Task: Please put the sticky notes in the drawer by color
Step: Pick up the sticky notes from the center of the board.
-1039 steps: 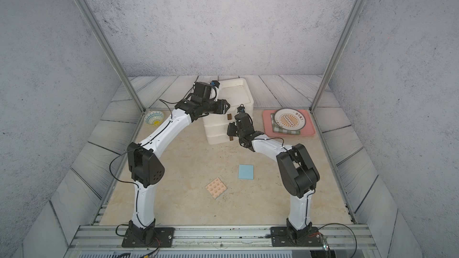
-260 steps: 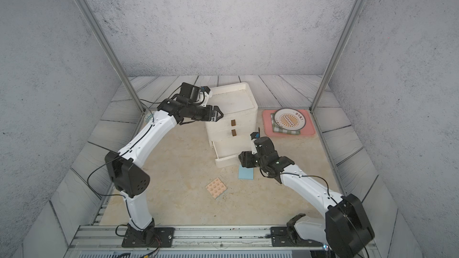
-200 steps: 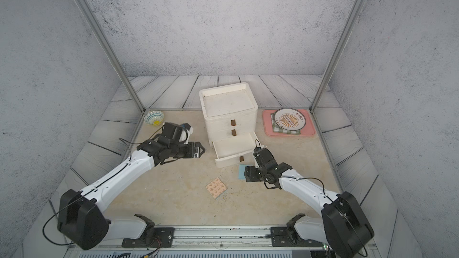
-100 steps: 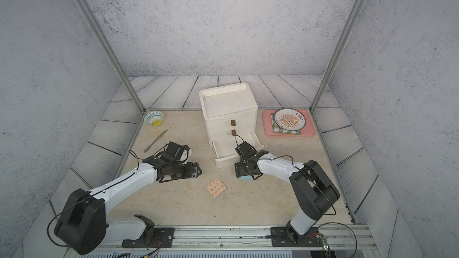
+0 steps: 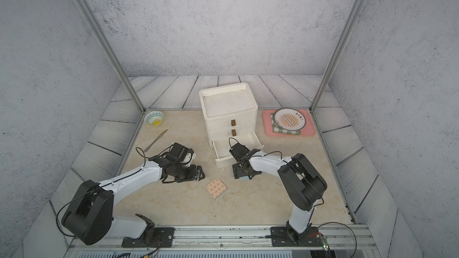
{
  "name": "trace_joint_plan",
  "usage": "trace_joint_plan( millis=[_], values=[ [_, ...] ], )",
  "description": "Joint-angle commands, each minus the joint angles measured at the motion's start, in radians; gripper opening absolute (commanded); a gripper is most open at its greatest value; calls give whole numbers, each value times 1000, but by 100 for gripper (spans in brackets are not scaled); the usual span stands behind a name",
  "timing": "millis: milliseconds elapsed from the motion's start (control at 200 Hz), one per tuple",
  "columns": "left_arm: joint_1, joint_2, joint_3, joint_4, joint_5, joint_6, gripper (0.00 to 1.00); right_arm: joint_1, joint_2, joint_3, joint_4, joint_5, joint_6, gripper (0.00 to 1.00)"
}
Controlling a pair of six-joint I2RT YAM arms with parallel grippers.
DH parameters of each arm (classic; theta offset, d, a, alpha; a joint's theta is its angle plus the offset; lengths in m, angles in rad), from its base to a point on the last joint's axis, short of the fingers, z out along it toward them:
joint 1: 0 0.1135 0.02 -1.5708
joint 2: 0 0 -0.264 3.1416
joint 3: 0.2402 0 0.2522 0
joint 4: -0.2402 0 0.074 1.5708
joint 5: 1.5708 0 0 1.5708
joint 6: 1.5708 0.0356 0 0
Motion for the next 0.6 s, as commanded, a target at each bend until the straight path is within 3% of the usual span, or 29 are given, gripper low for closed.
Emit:
trace_joint_plan(
  millis=[0, 220, 495, 595],
  values=[
    [-7, 15, 20, 2, 12, 11, 84, 2, 32, -10, -31, 31, 22, 90],
    [-18, 22, 30, 4, 6, 12, 84, 3, 14, -39, 4, -70, 72, 90],
    [-35, 26, 46, -4, -4, 16, 84, 2, 22, -58, 0, -11, 147, 91],
    [-38, 31, 53, -9, -3, 19, 84, 3, 28, -52, -5, 3, 137, 85]
  ],
)
